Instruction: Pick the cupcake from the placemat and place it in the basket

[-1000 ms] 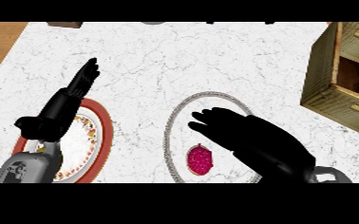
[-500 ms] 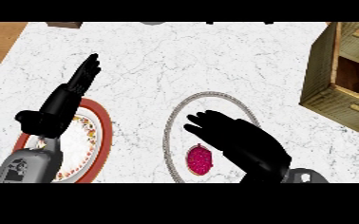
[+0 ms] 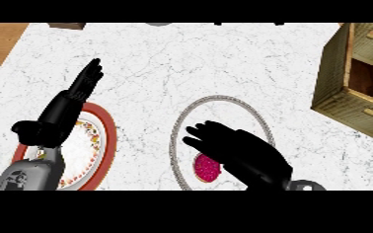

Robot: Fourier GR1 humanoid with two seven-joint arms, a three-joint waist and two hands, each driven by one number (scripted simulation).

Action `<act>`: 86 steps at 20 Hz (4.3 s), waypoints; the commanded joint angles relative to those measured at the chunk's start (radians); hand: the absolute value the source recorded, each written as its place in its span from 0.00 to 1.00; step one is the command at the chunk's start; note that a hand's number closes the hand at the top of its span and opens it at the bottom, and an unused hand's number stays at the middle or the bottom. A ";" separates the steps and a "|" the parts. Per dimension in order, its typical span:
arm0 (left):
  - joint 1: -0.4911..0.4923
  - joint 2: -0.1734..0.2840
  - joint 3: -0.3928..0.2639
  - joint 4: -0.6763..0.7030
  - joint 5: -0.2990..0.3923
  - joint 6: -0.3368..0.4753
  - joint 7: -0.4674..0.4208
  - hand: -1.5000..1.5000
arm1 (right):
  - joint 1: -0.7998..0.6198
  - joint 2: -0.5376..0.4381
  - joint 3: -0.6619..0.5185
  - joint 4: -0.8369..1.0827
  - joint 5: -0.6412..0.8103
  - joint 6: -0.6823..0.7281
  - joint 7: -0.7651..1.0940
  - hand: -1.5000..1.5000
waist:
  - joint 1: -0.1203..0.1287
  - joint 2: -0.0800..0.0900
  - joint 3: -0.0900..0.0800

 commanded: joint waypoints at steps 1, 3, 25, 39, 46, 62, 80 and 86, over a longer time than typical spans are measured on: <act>0.038 -0.004 0.012 0.029 -0.022 -0.036 -0.052 0.50 | -0.035 -0.005 -0.059 0.038 0.017 0.036 -0.039 0.00 | 0.001 0.001 0.000; 0.044 -0.001 0.036 0.031 -0.014 -0.046 -0.076 0.50 | -0.001 0.021 -0.010 -0.007 0.068 0.033 0.021 0.00 | 0.000 0.000 0.000; -0.006 -0.055 0.074 -0.034 -0.048 -0.076 0.039 0.50 | -0.046 0.185 0.051 0.298 0.326 -0.065 -0.014 0.00 | 0.002 0.001 0.000; -0.051 -0.064 0.101 0.084 -0.088 -0.081 -0.046 0.50 | -0.014 0.185 0.122 0.433 0.436 -0.103 -0.093 1.00 | -0.001 0.001 0.000; -0.019 -0.105 0.062 0.020 -0.098 -0.069 0.015 0.50 | 0.025 0.076 0.150 0.358 0.484 -0.148 -0.217 1.00 | 0.000 0.000 0.000; 0.000 -0.075 0.109 0.024 -0.061 -0.098 -0.007 0.50 | 0.125 0.208 -0.313 -0.038 0.359 -0.135 0.432 1.00 | -0.021 -0.005 -0.001; -0.020 -0.117 0.062 -0.018 -0.095 -0.067 0.056 0.50 | -0.217 0.210 -0.340 -0.665 0.068 -0.191 1.072 1.00 | -0.014 -0.005 -0.001; -0.002 -0.067 0.110 0.026 -0.066 -0.117 -0.014 0.50 | -0.460 0.105 -0.547 -0.549 0.012 -0.048 1.160 1.00 | -0.009 -0.004 -0.001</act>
